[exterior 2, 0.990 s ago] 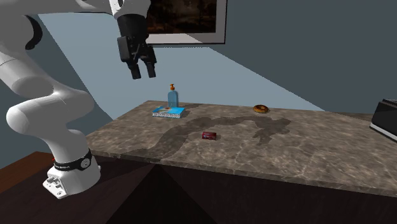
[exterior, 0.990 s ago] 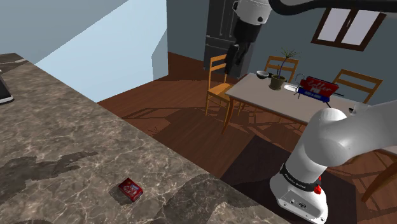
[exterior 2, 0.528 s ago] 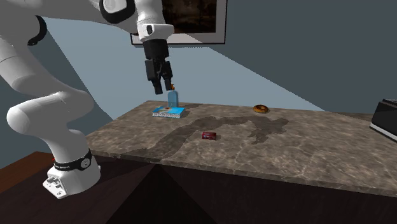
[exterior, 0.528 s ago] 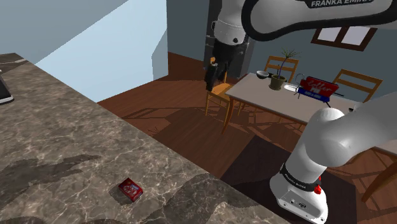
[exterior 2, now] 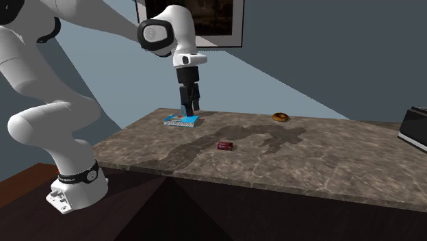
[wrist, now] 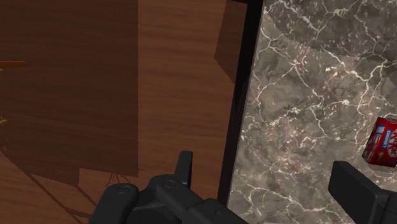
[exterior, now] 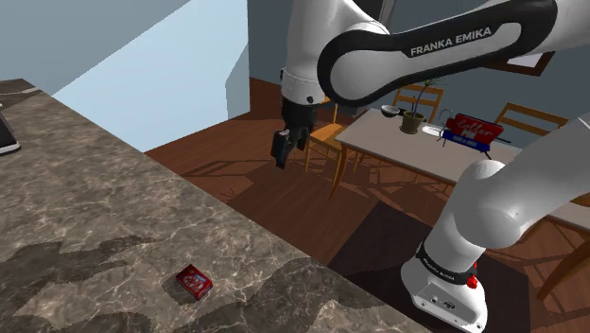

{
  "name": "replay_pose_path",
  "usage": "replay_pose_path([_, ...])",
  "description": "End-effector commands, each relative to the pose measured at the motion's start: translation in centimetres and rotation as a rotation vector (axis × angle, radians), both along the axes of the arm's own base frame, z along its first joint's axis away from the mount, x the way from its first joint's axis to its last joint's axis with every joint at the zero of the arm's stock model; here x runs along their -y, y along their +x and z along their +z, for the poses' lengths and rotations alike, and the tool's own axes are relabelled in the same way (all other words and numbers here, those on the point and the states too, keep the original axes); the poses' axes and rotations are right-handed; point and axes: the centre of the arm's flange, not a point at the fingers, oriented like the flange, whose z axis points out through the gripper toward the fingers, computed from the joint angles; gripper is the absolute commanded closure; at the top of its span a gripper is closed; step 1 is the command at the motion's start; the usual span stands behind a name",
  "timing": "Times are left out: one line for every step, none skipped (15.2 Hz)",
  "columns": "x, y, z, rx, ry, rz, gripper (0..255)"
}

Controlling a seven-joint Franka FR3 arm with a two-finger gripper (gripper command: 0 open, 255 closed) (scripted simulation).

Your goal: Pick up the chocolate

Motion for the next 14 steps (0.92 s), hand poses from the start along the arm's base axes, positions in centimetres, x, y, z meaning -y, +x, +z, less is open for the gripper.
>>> replay_pose_path([-2.1, 1.1, -1.8, -0.009, 0.005, 0.003, 0])
replay_pose_path([-3.0, 1.5, -2.7, -0.014, 0.007, 0.004, 0])
replay_pose_path([-4.0, 1.8, -3.5, -0.019, 0.009, 0.006, 0])
replay_pose_path([-4.9, 2.2, -4.4, -0.024, 0.01, 0.007, 0])
replay_pose_path([-5.9, 2.5, -5.2, -0.029, 0.012, 0.009, 0])
replay_pose_path([-6.8, 2.9, -6.0, -0.034, 0.014, 0.01, 0])
replay_pose_path([-7.8, 3.2, -6.9, -0.038, 0.015, 0.012, 0])
replay_pose_path([-8.7, 3.5, -7.7, -0.043, 0.017, 0.013, 0])
replay_pose_path([-9.7, 3.8, -8.6, -0.048, 0.019, 0.015, 0])
replay_pose_path([-10.6, 4.1, -9.4, -0.053, 0.02, 0.016, 0])
replay_pose_path([-11.6, 4.4, -10.2, -0.058, 0.022, 0.018, 0])
replay_pose_path([-12.5, 4.7, -11.1, -0.063, 0.024, 0.019, 0])
replay_pose_path([-13.5, 5.0, -11.9, -0.068, 0.026, 0.021, 0])
replay_pose_path([-14.5, 5.3, -12.8, -0.072, 0.027, 0.022, 0])
